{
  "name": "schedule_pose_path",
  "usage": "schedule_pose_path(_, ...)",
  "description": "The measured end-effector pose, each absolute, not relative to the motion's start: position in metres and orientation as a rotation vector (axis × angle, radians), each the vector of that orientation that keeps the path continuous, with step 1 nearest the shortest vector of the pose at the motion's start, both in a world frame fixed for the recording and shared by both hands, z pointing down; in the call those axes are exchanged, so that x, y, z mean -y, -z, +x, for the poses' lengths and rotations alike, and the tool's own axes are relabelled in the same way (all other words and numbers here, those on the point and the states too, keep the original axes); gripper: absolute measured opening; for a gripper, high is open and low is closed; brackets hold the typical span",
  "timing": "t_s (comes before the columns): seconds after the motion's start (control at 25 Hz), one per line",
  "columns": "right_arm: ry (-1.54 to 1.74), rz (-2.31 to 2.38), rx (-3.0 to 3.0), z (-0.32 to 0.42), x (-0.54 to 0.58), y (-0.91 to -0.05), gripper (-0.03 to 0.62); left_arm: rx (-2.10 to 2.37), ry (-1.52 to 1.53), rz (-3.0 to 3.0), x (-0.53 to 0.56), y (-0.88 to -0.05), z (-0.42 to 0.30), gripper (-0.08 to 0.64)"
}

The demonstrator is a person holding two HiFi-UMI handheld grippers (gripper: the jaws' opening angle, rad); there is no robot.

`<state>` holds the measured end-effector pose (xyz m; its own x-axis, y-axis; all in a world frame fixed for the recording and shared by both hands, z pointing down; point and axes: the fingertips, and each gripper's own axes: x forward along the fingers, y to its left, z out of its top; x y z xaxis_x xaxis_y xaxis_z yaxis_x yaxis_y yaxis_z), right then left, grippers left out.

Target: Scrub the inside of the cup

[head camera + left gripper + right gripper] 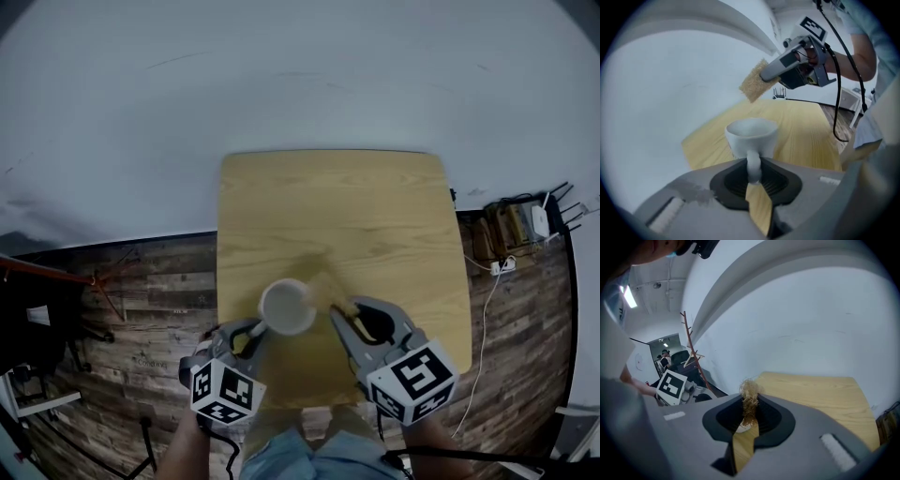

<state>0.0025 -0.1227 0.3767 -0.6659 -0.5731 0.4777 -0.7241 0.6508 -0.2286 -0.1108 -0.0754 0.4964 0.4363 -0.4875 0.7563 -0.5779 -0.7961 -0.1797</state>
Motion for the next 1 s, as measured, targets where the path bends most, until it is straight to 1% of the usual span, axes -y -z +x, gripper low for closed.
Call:
schedule_pose_path(0.2,-0.57,1.021,2.513,0.005,0.118,-0.376,0.058,0.998,-1.143,2.556,0.074,-0.506,-0.121,0.071)
schedule_pose_path(0.48,-0.545,1.004,2.522,0.007,0.114,-0.375,0.058,1.066,-1.053,2.49,0.072,-0.522,-0.128,0.074)
schedule_pose_path(0.72,-0.534,0.991,2.533,0.009,0.111,-0.372,0.058,1.089,-1.079,2.475,0.068,-0.516,-0.131,0.08)
schedule_pose_path(1.0,-0.504,0.954,2.585,0.007,0.102,-0.362,0.06,1.238,-1.116,2.414,0.043,-0.485,-0.159,0.089)
